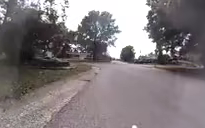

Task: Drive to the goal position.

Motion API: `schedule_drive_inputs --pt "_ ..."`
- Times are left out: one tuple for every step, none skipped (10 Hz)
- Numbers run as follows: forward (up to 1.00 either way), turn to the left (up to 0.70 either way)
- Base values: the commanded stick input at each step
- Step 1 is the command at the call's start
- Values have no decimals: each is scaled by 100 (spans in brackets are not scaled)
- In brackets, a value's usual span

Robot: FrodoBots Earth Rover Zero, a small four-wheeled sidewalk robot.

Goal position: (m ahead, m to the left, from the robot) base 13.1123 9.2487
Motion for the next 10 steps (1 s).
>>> schedule_drive_inputs --pt "85 0" --pt "85 0" --pt "85 0" --pt "85 0" --pt "85 0" --pt "85 0" --pt "85 0" --pt "85 0" --pt "85 0" --pt "85 0"
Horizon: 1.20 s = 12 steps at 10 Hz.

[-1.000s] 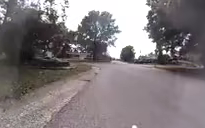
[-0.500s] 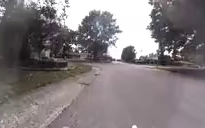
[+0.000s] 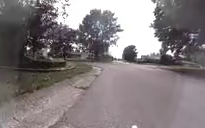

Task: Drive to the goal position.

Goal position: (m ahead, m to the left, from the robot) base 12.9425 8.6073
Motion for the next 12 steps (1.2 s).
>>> schedule_drive_inputs --pt "85 0" --pt "85 0" --pt "85 0" --pt "85 0" --pt "85 0" --pt "85 0" --pt "85 -9" --pt "85 -23" --pt "85 -34" --pt "85 -34" --pt "85 -34" --pt "85 -19"
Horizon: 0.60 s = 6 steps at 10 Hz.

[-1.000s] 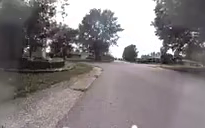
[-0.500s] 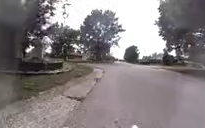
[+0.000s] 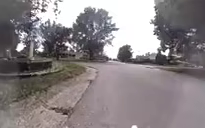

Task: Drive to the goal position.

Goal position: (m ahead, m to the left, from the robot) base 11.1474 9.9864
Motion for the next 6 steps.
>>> schedule_drive_inputs --pt "85 -1" --pt "85 0" --pt "85 0" --pt "85 0" --pt "85 0" --pt "85 0"
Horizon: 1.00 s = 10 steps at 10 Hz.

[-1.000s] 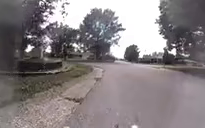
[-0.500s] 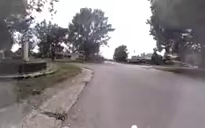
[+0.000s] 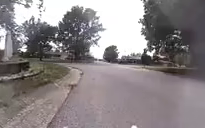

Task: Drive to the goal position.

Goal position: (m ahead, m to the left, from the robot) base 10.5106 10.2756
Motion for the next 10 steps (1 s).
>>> schedule_drive_inputs --pt "85 0" --pt "85 0" --pt "85 0" --pt "85 0" --pt "85 0" --pt "85 0" --pt "85 0" --pt "85 0" --pt "85 0" --pt "85 0"
